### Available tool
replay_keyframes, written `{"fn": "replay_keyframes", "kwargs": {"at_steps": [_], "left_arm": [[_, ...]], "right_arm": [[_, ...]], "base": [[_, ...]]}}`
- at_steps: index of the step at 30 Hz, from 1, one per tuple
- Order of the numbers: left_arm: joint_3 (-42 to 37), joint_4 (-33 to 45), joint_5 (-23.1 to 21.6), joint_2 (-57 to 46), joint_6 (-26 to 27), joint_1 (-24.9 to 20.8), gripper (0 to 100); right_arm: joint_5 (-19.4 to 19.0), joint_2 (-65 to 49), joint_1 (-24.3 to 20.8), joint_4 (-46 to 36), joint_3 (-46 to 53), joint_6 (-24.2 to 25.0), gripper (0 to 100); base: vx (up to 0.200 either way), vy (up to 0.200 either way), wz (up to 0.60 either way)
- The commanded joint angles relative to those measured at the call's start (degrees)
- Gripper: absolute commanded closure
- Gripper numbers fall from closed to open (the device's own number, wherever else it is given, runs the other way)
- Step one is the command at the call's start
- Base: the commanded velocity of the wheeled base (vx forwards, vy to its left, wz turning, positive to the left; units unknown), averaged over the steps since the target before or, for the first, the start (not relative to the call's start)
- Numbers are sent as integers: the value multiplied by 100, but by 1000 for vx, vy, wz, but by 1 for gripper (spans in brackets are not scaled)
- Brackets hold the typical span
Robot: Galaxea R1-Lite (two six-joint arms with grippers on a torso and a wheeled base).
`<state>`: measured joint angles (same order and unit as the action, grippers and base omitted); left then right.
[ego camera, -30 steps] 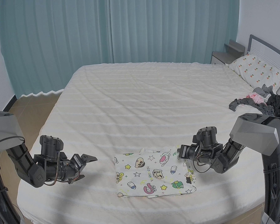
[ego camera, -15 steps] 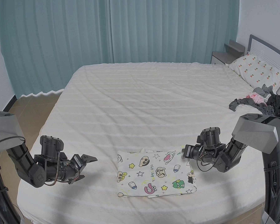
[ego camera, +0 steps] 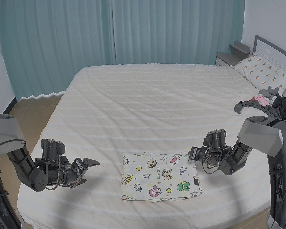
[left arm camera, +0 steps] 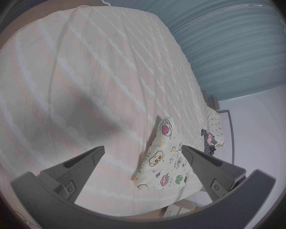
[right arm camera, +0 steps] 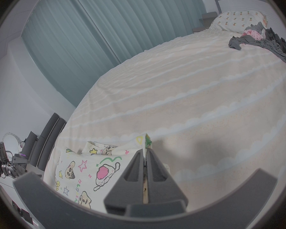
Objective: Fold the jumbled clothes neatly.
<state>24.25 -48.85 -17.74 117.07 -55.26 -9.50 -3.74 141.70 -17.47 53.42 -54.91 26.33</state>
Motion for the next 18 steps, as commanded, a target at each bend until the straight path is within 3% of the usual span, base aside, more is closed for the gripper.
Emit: {"fn": "replay_keyframes", "kwargs": {"at_steps": [1, 18], "left_arm": [[1, -2, -2, 9, -2, 0, 0], [10, -2, -2, 9, -2, 0, 0]], "right_arm": [[-4, 24, -2, 2, -29, -5, 100], [31, 147, 59, -7, -152, -5, 100]], "base": [[0, 0, 0], [0, 0, 0]]}}
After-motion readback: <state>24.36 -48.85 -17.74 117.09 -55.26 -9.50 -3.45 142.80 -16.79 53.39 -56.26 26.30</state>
